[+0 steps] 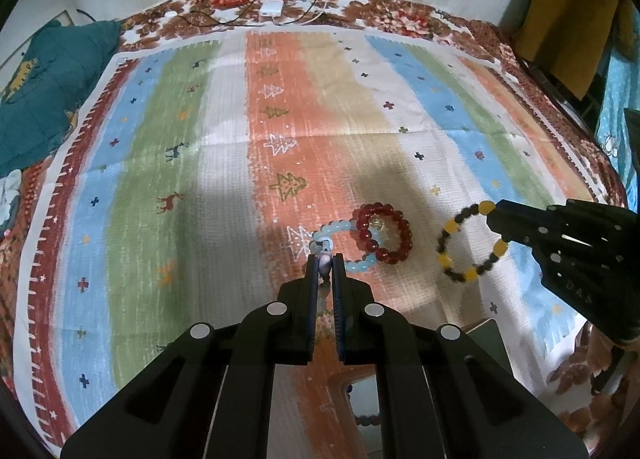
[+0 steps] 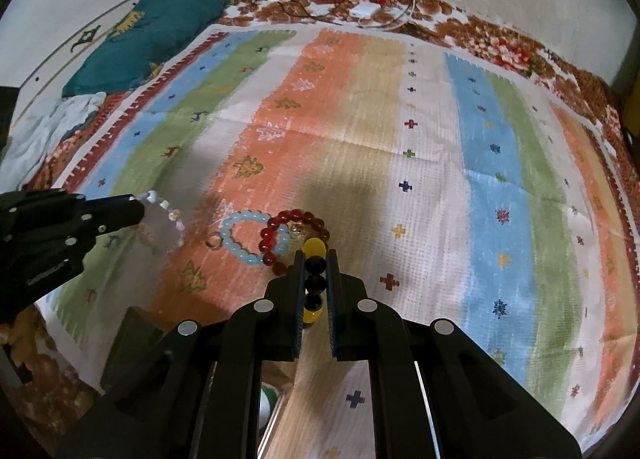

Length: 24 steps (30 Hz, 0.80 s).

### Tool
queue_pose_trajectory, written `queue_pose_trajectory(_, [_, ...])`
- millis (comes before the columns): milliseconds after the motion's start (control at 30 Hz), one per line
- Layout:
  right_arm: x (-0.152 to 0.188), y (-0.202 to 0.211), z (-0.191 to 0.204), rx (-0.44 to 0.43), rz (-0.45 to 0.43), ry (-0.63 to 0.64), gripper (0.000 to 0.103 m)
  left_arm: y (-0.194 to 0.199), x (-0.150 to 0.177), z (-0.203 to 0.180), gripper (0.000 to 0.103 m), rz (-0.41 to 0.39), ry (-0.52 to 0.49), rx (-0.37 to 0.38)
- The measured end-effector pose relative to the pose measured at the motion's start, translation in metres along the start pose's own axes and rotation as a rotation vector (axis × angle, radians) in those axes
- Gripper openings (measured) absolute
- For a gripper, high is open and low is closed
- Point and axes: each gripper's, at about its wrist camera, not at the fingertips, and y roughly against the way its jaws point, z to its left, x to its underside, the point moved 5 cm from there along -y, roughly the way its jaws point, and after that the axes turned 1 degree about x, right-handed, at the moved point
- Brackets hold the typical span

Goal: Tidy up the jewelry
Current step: 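Lift both held items over the silver tin and release them inside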

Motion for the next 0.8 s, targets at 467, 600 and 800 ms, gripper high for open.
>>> queue_pose_trajectory(467, [0.008, 0.035, 0.014, -0.023, -0.069, 0.030, 0.010, 0.029, 0.007, -0.010, 0.006, -0.058, -0.003, 0.010])
queue_pose_trajectory(600, [0.012, 0.043, 0.017, -0.030, -0.084, 0.039, 0.010, 0.038, 0.011, -0.015, 0.006, -0.073, 0.002, 0.029])
queue_pose_trajectory(800, [0.020, 0.054, 0.024, -0.050, -0.096, 0.052, 0.010, 0.049, 0.020, -0.025, 0.006, -0.089, -0.006, 0.056])
